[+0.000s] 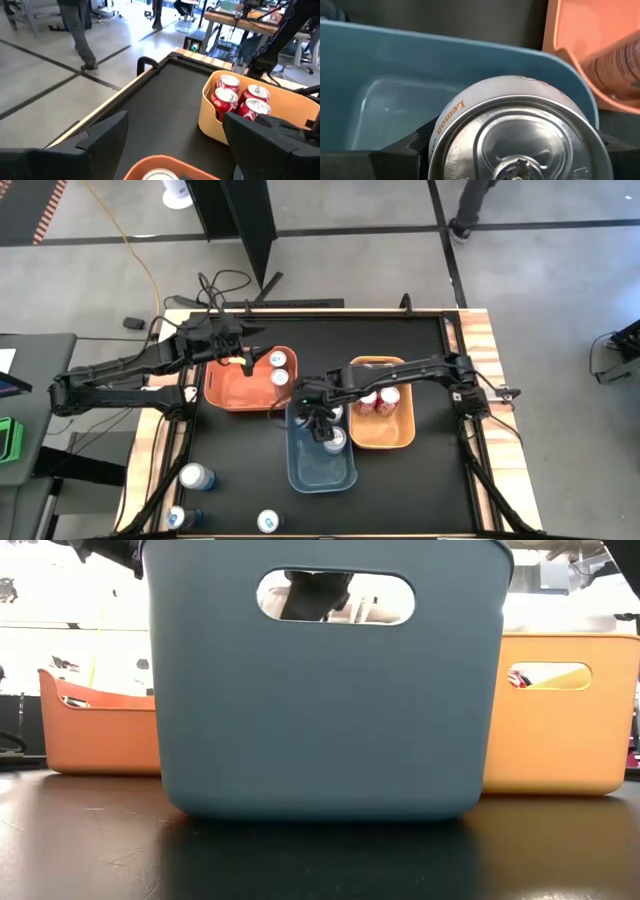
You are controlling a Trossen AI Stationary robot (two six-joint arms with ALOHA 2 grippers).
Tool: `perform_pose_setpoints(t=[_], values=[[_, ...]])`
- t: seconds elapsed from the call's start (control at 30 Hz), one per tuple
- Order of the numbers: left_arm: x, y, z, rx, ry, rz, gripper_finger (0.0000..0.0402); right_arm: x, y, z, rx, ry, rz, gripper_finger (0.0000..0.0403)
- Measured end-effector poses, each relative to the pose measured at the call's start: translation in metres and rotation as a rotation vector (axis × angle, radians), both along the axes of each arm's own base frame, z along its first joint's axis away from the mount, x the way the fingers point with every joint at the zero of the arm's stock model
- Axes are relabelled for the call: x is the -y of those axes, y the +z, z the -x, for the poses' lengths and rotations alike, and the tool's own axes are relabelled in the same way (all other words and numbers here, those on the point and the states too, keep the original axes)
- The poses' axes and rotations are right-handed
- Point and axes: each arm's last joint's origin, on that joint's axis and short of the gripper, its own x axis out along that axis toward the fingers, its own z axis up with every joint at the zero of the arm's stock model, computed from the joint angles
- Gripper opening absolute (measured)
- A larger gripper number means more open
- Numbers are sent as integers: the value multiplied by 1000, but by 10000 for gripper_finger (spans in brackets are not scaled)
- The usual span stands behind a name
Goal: Sort soda cans
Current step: Put the top blue-white soda can into the blue bin
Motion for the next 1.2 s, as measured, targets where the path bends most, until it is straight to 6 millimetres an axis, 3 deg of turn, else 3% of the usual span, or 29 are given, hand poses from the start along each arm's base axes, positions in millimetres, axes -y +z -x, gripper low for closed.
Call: perform_pose_setpoints(t=[0.5, 0.6, 1.0, 1.2], values=[[0, -3, 1, -28, 2, 20, 319, 14, -38, -14, -86, -38, 2, 297], [0, -3, 1, -29, 1, 19, 319, 14, -42, -15, -91, -34, 2, 313], [0, -3, 1, -32, -1, 10, 319, 13, -44, -17, -84, -10, 14, 332], [0, -4, 1, -37, 0, 13, 319, 7, -43, -18, -65, 23, 29, 369]])
